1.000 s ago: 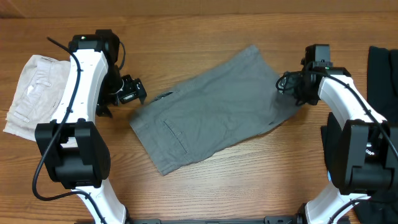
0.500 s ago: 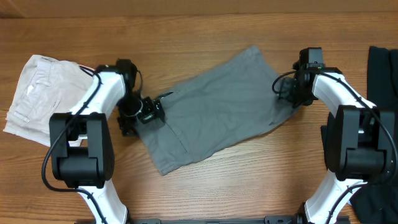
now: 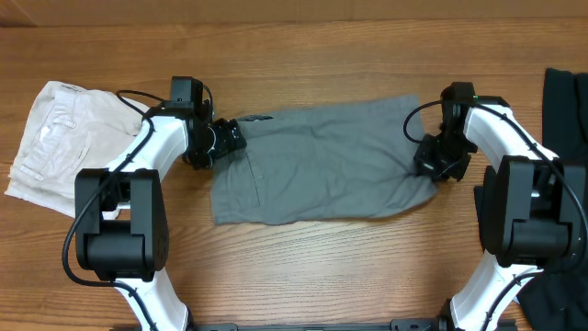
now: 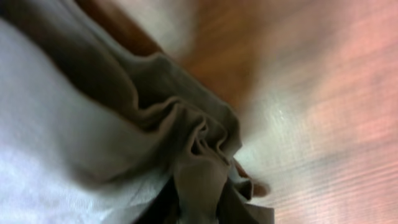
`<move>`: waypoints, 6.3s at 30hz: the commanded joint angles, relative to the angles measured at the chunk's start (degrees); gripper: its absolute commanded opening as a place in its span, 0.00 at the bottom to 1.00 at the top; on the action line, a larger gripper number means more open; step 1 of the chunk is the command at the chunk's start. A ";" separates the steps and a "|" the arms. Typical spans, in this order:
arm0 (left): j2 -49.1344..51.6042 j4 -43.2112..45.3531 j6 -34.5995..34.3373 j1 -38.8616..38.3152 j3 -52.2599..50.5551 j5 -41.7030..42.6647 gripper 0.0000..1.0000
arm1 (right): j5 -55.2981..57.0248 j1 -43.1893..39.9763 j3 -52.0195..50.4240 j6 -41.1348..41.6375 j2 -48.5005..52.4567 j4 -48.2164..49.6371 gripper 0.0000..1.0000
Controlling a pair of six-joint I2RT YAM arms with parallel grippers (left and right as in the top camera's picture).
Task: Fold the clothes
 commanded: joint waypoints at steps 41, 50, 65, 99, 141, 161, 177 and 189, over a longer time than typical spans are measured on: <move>1.11 -10.23 6.67 -4.04 -2.78 5.66 0.04 | 3.78 -0.15 12.68 -5.31 -3.76 -9.42 0.67; 1.11 -36.33 10.71 2.14 14.47 -0.92 0.04 | -13.90 6.38 12.44 -19.71 -3.76 -9.11 0.34; 1.11 -53.72 11.82 2.32 39.63 -0.87 0.04 | -19.12 31.85 4.48 -6.69 -3.74 11.54 0.11; -0.70 -60.52 9.62 -6.75 46.90 -7.58 0.04 | -18.05 35.71 7.30 -2.51 -2.89 16.68 0.20; -0.57 -40.41 -8.35 -27.17 37.83 -6.45 0.21 | -6.43 17.86 -16.83 -5.25 -9.09 13.20 0.20; -0.72 -39.17 11.80 -11.72 54.64 9.88 0.59 | -3.06 15.26 -2.89 -5.46 -9.11 4.35 0.37; -0.57 -31.15 11.19 -8.55 44.19 3.21 0.59 | -24.20 17.70 10.16 -16.79 -9.11 -8.13 0.38; 5.86 -8.09 11.17 -13.53 33.00 -0.94 0.61 | -23.74 22.21 -3.28 -13.16 -9.09 1.03 0.38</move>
